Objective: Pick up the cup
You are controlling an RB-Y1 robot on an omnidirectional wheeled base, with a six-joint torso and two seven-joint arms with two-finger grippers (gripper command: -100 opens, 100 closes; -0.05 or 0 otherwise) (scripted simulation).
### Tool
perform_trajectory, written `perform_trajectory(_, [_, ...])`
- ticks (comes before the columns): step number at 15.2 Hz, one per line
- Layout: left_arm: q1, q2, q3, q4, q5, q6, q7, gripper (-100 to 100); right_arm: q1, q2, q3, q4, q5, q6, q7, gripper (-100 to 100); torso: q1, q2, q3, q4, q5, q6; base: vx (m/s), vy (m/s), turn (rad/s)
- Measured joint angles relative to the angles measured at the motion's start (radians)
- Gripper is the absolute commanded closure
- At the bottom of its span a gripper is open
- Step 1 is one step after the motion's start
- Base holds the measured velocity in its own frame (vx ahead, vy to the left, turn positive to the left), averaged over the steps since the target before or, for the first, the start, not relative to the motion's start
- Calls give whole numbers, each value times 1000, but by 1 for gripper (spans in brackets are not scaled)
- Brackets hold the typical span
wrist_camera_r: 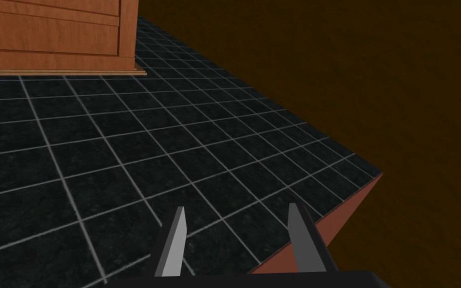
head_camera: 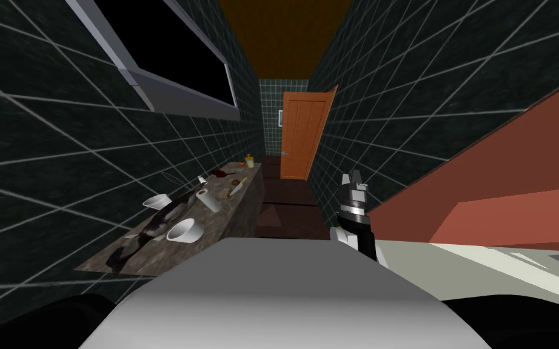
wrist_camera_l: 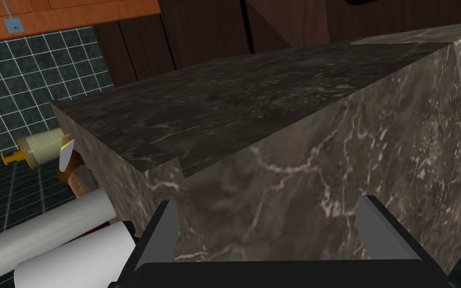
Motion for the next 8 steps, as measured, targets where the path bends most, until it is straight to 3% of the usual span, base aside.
perform_trajectory(3, [60, 32, -14, 55, 11, -25, 16, -100, 0, 0, 0, 0, 0, 0, 0, 0, 2, 0, 0, 0, 0, 0, 216, 8, -7])
perform_trajectory(8, [161, 92, -49, 151, 33, -56, 50, -100, 0, 0, 0, 0, 0, 0, 0, 0, 2, -5, -3, -1, 0, 0, 273, 1, -12])
